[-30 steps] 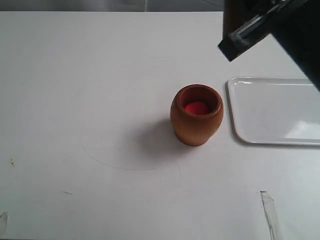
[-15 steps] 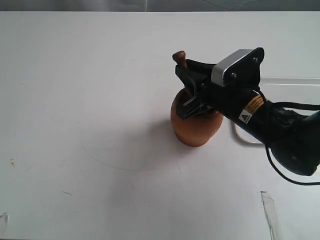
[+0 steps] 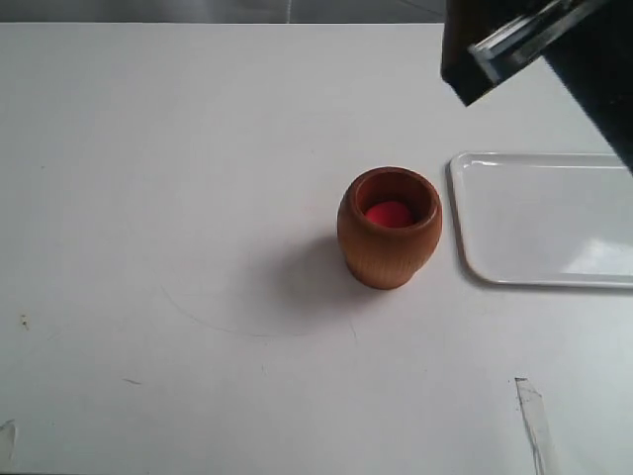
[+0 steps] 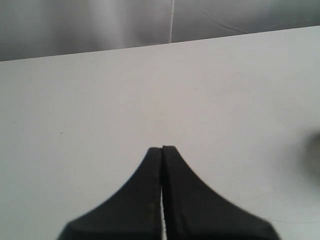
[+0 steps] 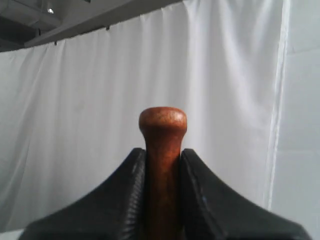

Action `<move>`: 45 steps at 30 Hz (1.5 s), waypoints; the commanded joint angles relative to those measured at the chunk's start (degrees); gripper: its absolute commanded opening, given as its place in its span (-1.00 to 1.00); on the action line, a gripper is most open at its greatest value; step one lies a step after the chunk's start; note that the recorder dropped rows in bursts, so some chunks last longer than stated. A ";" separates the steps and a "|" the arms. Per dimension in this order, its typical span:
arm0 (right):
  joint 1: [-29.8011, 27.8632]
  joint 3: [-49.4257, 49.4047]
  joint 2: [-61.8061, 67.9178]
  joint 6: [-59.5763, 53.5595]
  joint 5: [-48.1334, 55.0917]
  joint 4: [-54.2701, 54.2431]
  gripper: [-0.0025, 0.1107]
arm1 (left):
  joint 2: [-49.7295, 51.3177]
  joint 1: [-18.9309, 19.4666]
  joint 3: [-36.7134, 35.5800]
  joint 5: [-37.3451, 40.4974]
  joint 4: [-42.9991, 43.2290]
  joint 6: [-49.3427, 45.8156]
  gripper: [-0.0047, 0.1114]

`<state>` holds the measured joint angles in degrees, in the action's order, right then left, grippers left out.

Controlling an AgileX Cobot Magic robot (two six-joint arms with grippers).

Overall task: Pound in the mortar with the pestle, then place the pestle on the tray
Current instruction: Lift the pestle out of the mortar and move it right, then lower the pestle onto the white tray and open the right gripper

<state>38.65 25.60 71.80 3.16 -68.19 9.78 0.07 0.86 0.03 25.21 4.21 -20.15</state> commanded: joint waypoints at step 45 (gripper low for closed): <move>-1.14 0.50 -12.12 -64.90 24.88 -62.71 -0.96 | -0.07 -0.44 -0.03 -0.17 -0.42 0.47 -0.92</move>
<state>38.51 25.88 59.79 -53.58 -45.32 -44.03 0.07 0.86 0.03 25.21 4.21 -20.15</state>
